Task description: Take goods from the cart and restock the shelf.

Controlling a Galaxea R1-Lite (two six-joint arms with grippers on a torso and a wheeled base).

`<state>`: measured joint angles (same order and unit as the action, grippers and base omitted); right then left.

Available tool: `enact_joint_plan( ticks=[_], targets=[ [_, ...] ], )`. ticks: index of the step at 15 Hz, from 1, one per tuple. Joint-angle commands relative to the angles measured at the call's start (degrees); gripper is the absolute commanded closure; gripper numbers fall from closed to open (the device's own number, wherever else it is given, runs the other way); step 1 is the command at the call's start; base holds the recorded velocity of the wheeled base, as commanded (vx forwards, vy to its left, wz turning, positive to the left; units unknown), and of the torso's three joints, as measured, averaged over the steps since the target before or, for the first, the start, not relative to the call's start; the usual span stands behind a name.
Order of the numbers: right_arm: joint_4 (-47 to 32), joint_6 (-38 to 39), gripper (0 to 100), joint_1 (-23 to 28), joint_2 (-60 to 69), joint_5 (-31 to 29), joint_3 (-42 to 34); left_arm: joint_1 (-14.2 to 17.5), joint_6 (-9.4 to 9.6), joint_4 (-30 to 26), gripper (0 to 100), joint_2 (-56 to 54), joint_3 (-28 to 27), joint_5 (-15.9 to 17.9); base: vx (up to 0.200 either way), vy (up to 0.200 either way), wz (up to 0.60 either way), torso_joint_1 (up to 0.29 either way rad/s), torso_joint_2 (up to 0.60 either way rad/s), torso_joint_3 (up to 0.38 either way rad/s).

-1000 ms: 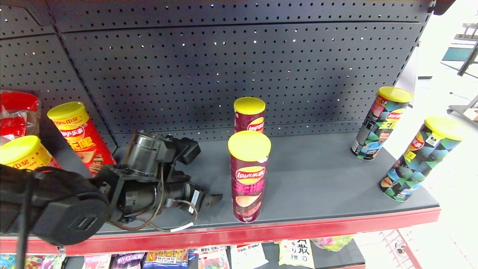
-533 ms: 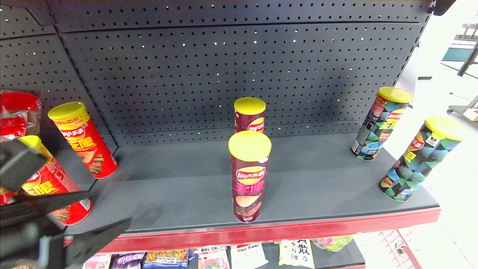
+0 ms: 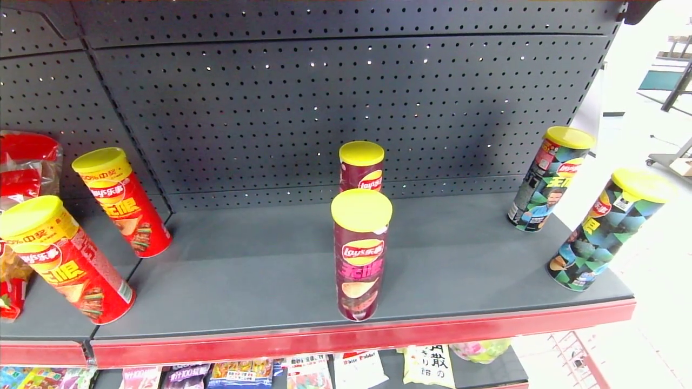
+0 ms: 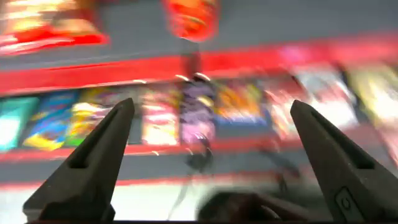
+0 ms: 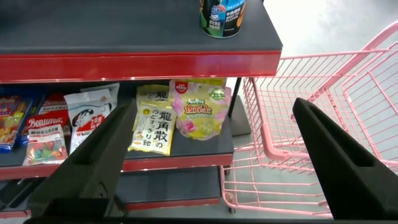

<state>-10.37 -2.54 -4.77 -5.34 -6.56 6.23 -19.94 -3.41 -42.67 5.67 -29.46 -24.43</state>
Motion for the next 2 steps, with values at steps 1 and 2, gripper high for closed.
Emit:
enact_joint_plan(
  ticks=[1, 2],
  targets=[
    [0.0, 0.1, 0, 0.0, -0.1, 0.0, -0.2, 0.7, -1.07, 3.6, 0, -5.7, 4.6, -3.7, 0.000, 0.000, 0.00, 0.000, 0.00, 0.000],
    [0.1, 0.3, 0, 0.0, -0.1, 0.0, -0.2, 0.7, -1.07, 3.6, 0, -5.7, 5.3, -3.8, 0.000, 0.000, 0.00, 0.000, 0.00, 0.000]
  ],
)
